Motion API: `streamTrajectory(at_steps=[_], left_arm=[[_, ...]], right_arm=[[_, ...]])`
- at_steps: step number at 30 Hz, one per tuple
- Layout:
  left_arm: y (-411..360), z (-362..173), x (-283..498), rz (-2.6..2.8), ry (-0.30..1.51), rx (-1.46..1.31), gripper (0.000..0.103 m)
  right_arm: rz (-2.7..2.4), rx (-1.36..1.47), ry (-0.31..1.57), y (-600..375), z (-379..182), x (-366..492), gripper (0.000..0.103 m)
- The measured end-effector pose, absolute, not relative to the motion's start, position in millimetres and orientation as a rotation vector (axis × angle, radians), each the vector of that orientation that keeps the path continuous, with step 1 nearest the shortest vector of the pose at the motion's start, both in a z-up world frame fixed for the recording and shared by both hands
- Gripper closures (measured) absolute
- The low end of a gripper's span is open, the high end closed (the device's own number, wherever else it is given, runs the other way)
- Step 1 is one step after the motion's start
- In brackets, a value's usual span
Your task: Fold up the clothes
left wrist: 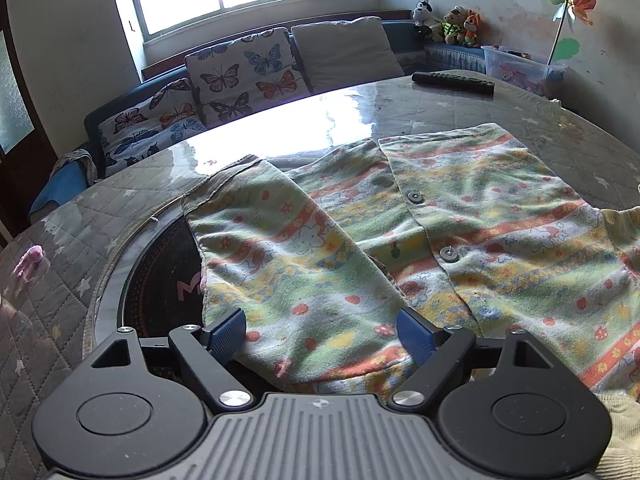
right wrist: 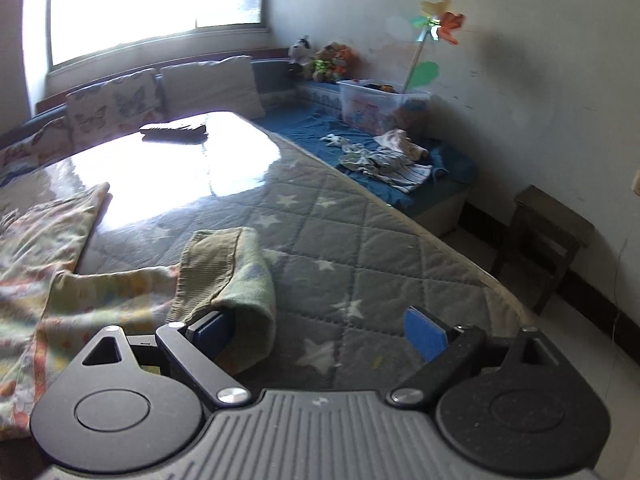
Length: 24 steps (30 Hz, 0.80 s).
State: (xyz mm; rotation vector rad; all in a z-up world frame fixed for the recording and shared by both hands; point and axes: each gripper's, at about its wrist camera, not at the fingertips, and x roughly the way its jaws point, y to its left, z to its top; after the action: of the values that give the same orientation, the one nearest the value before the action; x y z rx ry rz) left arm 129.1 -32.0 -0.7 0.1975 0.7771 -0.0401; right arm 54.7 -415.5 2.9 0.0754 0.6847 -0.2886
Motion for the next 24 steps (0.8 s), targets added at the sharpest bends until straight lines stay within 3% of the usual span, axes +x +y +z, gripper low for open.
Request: streamTrajectory(at_steps=[10, 24], left_arm=[[-31, -1, 129, -0.04, 0.779, 0.194, 0.018], [-28, 5, 130, -0.032, 0.777, 0.184, 0.017]], right_arm=[[-0.42, 0.181, 0.585, -448, 22, 64, 0.009], [-0.182, 0.089, 0.713, -408, 2, 100, 0.02]])
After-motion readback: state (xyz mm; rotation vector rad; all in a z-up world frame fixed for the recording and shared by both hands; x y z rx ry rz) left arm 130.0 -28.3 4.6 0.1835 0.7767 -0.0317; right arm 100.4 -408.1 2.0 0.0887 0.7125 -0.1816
